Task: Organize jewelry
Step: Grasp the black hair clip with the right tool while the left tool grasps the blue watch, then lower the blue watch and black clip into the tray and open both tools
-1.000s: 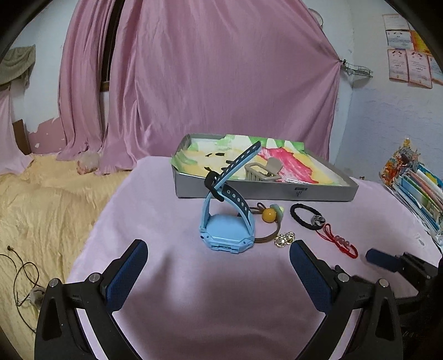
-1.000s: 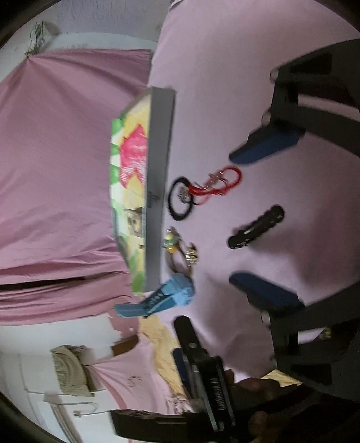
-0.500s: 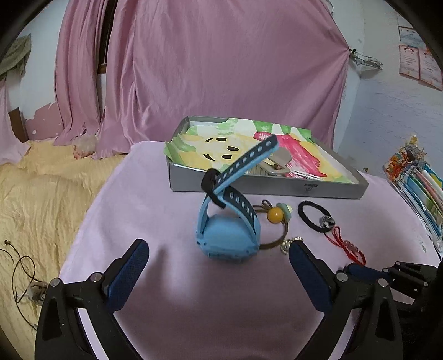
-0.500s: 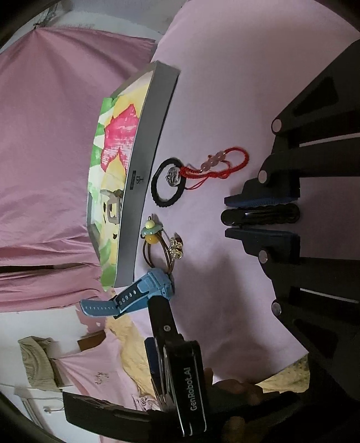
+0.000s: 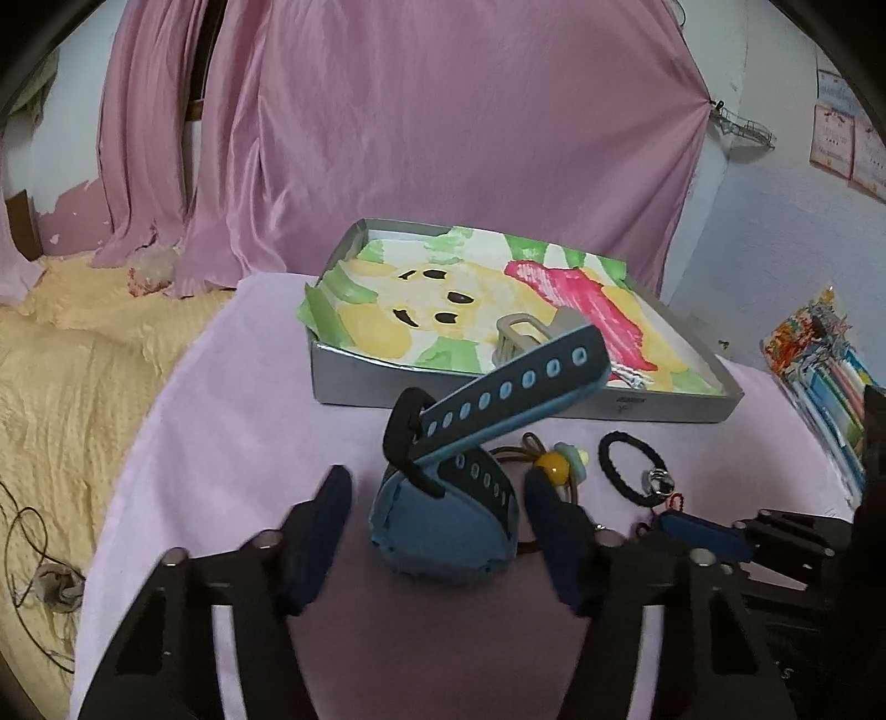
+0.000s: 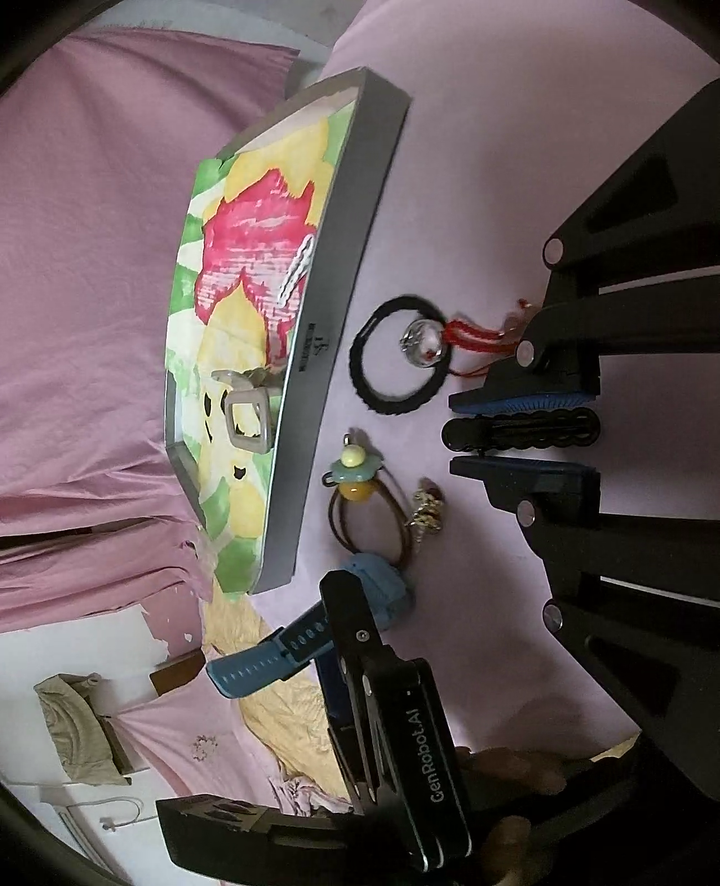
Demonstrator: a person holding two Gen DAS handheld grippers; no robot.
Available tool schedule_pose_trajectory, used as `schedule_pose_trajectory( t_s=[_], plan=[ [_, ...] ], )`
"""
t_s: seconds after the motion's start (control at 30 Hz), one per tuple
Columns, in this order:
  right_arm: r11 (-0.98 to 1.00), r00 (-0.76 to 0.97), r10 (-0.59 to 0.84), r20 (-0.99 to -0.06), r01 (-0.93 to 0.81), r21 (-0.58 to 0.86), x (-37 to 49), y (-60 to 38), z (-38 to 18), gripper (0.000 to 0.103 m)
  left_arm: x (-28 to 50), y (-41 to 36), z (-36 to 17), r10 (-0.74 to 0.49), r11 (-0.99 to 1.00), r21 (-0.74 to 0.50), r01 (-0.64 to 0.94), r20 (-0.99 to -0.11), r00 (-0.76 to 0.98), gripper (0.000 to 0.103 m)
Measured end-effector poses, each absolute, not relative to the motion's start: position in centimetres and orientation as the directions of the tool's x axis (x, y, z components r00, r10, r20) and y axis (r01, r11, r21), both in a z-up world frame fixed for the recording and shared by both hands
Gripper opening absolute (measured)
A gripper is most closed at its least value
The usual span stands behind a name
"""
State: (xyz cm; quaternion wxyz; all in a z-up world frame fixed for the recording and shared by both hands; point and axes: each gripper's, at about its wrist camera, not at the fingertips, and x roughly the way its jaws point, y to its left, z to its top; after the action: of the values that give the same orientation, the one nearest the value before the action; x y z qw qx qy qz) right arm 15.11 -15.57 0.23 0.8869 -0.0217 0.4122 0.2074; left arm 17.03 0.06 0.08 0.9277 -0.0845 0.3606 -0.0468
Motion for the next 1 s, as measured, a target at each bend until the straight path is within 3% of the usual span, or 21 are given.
schedule_pose_trajectory(
  t_s=[0.13,0.3,0.5,1.0],
  plan=[
    [0.908,0.566,0.364,-0.740,-0.392,0.147,15.7,-15.5,0.0,0.014,17.1,-0.1,0.1,-0.154,0.979,-0.201,0.026,-0.656,0.739,0.047],
    [0.898,0.548,0.398,-0.736,-0.396,0.191,16.1,-15.6,-0.2,0.014,17.1,0.5,0.3,-0.151,0.975,-0.221,0.008,-0.641,0.752,0.026],
    [0.892,0.558,0.419,-0.716,-0.399,0.211,16.0,-15.9,0.2,0.014,17.0,0.4,0.6,-0.169,0.971,-0.237,0.017,-0.637,0.752,0.022],
    [0.907,0.664,0.412,-0.625,-0.367,0.208,18.5,-20.2,4.3,0.014,19.2,-0.1,5.7,-0.182,0.962,-0.271,0.043,-0.510,0.841,0.022]
  ],
)
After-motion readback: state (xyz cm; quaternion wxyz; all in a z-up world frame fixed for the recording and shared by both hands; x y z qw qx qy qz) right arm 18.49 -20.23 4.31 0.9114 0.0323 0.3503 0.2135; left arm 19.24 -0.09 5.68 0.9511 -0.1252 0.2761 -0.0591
